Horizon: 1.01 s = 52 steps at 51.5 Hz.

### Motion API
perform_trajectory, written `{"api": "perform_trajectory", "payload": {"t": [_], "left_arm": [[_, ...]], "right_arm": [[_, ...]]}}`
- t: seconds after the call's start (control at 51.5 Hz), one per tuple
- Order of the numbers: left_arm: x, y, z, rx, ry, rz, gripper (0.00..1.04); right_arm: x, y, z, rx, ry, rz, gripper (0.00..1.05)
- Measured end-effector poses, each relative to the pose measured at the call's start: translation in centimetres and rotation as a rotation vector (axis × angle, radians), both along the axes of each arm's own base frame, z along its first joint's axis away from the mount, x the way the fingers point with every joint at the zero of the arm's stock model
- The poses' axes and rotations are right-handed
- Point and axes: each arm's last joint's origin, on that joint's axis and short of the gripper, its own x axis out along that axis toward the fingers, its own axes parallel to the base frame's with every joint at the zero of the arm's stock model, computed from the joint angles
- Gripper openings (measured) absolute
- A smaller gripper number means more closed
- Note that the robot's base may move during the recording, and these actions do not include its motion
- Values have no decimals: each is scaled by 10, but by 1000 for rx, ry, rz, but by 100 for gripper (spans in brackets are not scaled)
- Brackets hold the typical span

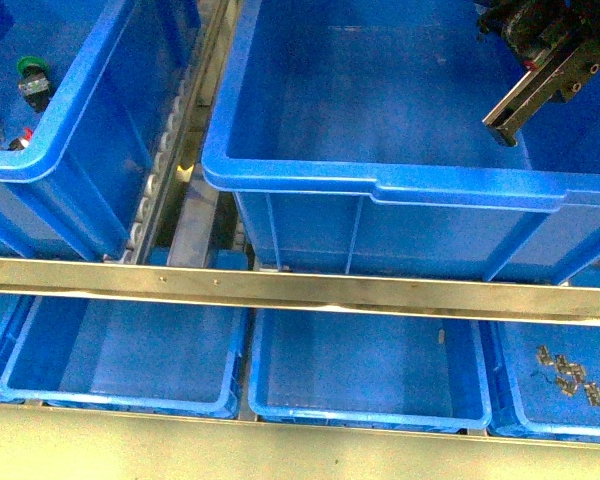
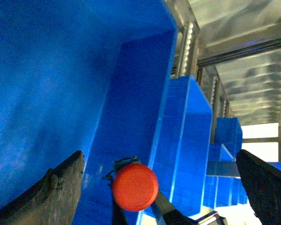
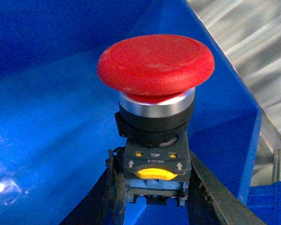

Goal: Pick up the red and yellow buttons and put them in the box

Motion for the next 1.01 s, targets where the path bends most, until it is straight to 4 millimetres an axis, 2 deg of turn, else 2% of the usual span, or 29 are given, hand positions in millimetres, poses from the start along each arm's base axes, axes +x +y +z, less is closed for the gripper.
{"api": "perform_trajectory", "payload": {"t": [0.136, 0.311, 0.427, 0.485, 0.602, 0.699, 0.893, 1.01], "left_arm": [[-15, 21, -3, 88, -36, 50, 97], [-59, 54, -10, 241, -95, 105, 97], [-114, 81, -25, 379, -129, 125, 97], [-144, 100, -43, 482, -127, 151, 97], [-180, 136, -77, 596, -32, 247, 97], [-193, 146, -90, 661, -8, 326, 97], [-195, 143, -88, 678, -33, 377, 97], [-196, 145, -96, 743, -309, 417, 81]], "right_arm": [[1, -3, 0, 18, 0, -6, 26], [-3, -9, 3, 56, 4, -21, 26], [-13, -15, 10, 115, 13, -41, 26], [-19, -18, 16, 162, 5, -49, 26], [-27, -24, 25, 244, 4, -65, 26], [-29, -27, 28, 277, 8, -78, 26], [-31, -27, 27, 296, 45, -61, 26], [-31, -28, 27, 299, 48, -65, 26]]}}
